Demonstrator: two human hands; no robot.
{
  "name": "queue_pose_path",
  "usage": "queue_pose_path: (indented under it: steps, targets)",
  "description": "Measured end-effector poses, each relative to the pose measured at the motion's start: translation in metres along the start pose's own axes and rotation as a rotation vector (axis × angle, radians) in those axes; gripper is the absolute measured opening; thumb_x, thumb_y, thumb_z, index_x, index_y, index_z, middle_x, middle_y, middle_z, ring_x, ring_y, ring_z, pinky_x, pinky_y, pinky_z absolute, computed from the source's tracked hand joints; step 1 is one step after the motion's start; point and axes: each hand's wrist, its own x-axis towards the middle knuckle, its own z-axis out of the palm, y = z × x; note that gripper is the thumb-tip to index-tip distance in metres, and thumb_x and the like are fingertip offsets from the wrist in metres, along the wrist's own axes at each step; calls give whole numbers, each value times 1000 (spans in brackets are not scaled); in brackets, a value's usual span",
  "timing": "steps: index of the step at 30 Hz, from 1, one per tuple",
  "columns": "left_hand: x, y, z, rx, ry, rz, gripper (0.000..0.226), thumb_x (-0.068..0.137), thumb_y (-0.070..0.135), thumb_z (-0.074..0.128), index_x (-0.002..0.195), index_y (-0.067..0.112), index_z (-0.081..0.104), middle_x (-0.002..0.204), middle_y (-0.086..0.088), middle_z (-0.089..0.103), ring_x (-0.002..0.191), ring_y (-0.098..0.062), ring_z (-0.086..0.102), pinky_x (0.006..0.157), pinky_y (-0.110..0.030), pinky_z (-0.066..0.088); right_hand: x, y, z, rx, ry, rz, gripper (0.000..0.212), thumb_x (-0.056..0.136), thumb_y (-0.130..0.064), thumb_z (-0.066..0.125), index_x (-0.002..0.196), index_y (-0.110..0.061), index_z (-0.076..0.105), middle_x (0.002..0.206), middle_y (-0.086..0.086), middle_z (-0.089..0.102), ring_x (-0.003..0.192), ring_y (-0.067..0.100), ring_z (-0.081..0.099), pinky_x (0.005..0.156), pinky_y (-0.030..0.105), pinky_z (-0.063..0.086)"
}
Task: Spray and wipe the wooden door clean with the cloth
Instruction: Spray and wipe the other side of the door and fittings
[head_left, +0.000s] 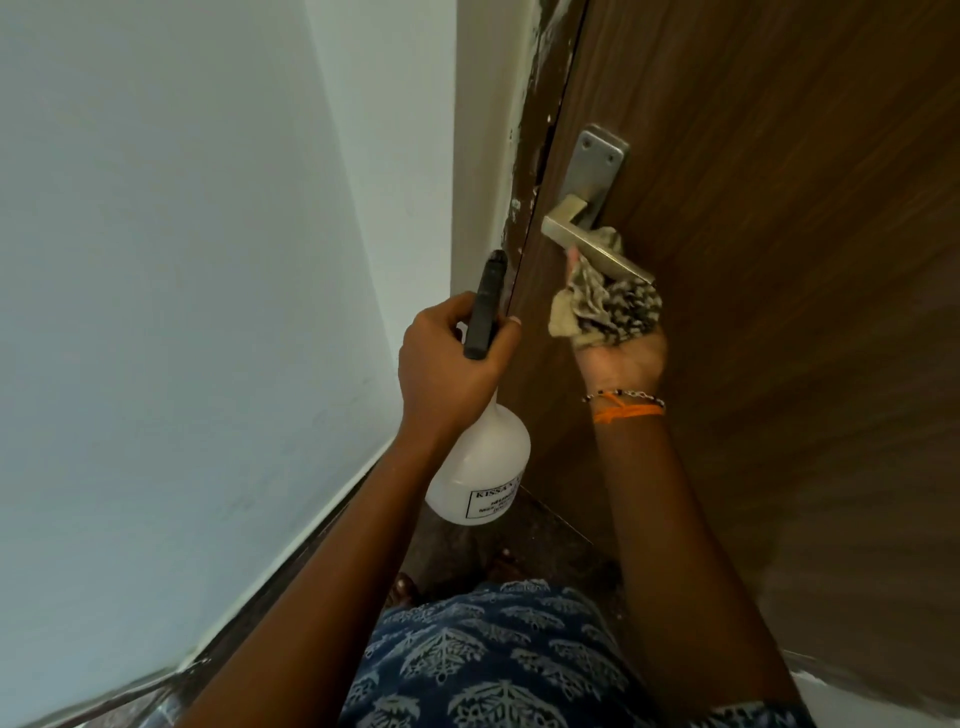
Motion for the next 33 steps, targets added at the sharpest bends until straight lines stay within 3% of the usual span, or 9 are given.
queue_pose_path:
  steps: [3,5,7,12,15,19,24,30,33]
  targets:
    - [4,0,5,-18,-29,21,31,74,50,54,76,21,62,62,6,58,63,-25,61,66,-45,57,-10,-25,-18,-69,102,-79,44,99,-27,27,114,1,57,81,23,71,69,35,71,57,46,59]
    - [4,1,8,-21,-47,31,22,75,46,56,73,25,59,61,7,57,62,-25,60,66,-45,56,-19,-41,-23,-260,207,-107,47,101,-29,26,115,-2,62,82,18,72,67,27,72,52,35,58]
    - [4,2,10,-27,-57,39,22,73,50,54,71,28,58,61,7,57,61,-24,60,65,-41,55,-31,-53,-20,-555,287,-244,43,100,-29,32,93,-12,70,79,8,72,68,18,71,55,27,56]
    - [4,-1,9,-42,-64,39,26,70,54,52,70,29,58,60,8,56,60,-18,58,63,-34,52,-37,-39,33,-1558,113,-1068,17,96,-23,52,109,-15,58,99,-8,59,84,-11,54,74,11,43]
    - [5,-2,8,-30,-52,37,13,77,41,57,67,32,54,58,9,54,58,-18,56,63,-33,50,4,-20,61,-2151,10,-1422,27,91,-19,60,117,-15,59,124,7,54,108,16,51,83,23,42]
    - [8,-3,6,-16,-28,24,13,78,40,56,68,33,53,60,9,55,59,-15,55,64,-35,52,49,-7,57,-2641,-71,-1605,33,74,-10,74,106,-12,65,113,8,62,97,27,41,70,35,51]
    - [12,-4,6,-34,-27,15,15,79,37,58,69,26,57,59,7,55,59,-19,57,65,-42,54,33,-20,55,-2766,-270,-1414,23,88,-13,61,111,-7,63,124,11,57,107,30,38,91,35,38]
    - [15,2,15,-58,-35,21,14,74,43,59,66,32,55,57,9,53,59,-21,55,62,-43,52,21,-31,52,-2620,-109,-853,32,103,-31,35,122,-14,54,126,9,56,116,28,51,91,33,34]
    - [19,3,21,-66,-35,0,10,76,37,59,68,33,55,59,9,54,60,-20,56,65,-45,54,34,-33,50,-2545,24,-766,39,103,-39,29,115,-15,57,119,12,61,114,33,53,83,35,33]
